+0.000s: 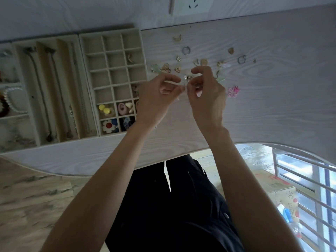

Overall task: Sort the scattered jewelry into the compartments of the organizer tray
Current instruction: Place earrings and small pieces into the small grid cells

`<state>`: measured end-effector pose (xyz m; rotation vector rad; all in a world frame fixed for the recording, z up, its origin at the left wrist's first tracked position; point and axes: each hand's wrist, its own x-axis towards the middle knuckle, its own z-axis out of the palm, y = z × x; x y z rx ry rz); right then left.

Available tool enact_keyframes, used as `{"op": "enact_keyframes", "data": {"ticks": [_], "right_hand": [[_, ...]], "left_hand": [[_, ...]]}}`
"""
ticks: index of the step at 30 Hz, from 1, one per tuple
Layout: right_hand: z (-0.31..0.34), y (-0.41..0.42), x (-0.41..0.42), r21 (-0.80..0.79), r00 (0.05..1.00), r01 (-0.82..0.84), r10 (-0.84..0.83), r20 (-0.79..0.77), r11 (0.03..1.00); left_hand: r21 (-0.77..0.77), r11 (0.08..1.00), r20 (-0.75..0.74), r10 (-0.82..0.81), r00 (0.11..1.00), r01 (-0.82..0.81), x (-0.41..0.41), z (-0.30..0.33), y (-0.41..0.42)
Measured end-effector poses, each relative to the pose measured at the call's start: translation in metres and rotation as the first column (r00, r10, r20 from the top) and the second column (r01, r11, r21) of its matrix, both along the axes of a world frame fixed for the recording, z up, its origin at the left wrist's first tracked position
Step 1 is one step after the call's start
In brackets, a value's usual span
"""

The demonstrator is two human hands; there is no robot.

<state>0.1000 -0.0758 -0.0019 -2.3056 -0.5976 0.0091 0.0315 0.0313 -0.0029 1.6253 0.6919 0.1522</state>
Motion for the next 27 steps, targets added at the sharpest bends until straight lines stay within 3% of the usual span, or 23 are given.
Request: {"op": "enact_keyframes", "data": {"ticks": [2, 4, 6, 8, 10, 13, 16, 19, 22, 24, 27], "right_hand": [[-0.004, 0.0, 0.002, 0.029, 0.998, 0.06, -0.059, -0.034, 0.998], [-0.005, -0.002, 0.006, 0.084, 0.987, 0.123, -0.113, -0.118, 0.989], [-0.004, -0.005, 0.009, 0.159, 0.958, 0.19, -0.147, -0.248, 0.969], [0.0, -0.005, 0.011, 0.204, 0.915, 0.232, -0.143, -0.376, 0.951], [0.006, -0.003, 0.008, 0.213, 0.882, 0.196, -0.077, -0.466, 0.957], [0.015, 0.007, -0.003, 0.284, 0.821, 0.083, 0.096, -0.563, 0.955], [0.019, 0.025, -0.018, 0.322, 0.77, 0.001, 0.205, -0.605, 0.947], [0.02, 0.038, -0.029, 0.319, 0.755, -0.124, 0.298, -0.584, 0.94], [0.016, 0.049, -0.038, 0.315, 0.763, -0.172, 0.328, -0.556, 0.933], [0.01, 0.061, -0.047, 0.252, 0.824, -0.201, 0.303, -0.479, 0.947], [0.001, 0.075, -0.058, 0.072, 0.939, -0.234, 0.244, -0.244, 0.97]], "left_hand": [[0.079, 0.997, -0.008, -0.023, 1.0, 0.023, -0.001, -0.001, -0.002], [0.269, 0.961, -0.024, -0.06, 0.998, 0.064, -0.002, -0.003, 0.0], [0.542, 0.818, -0.13, -0.145, 0.981, 0.193, -0.002, -0.004, 0.002], [0.673, 0.677, -0.255, -0.167, 0.952, 0.299, -0.001, 0.0, 0.005], [0.661, 0.695, -0.201, -0.201, 0.959, 0.284, -0.005, 0.005, 0.012], [0.447, 0.859, -0.011, -0.276, 0.961, 0.252, -0.023, 0.012, 0.024], [0.325, 0.935, 0.052, -0.167, 0.985, 0.142, -0.048, 0.015, 0.038], [0.322, 0.946, 0.026, 0.02, 0.999, -0.027, -0.07, 0.016, 0.053], [0.331, 0.939, -0.026, 0.111, 0.993, -0.096, -0.081, 0.012, 0.069], [0.396, 0.913, -0.044, 0.121, 0.992, -0.094, -0.084, 0.009, 0.079], [0.519, 0.854, -0.066, 0.097, 0.993, -0.049, -0.081, 0.003, 0.09]]}}
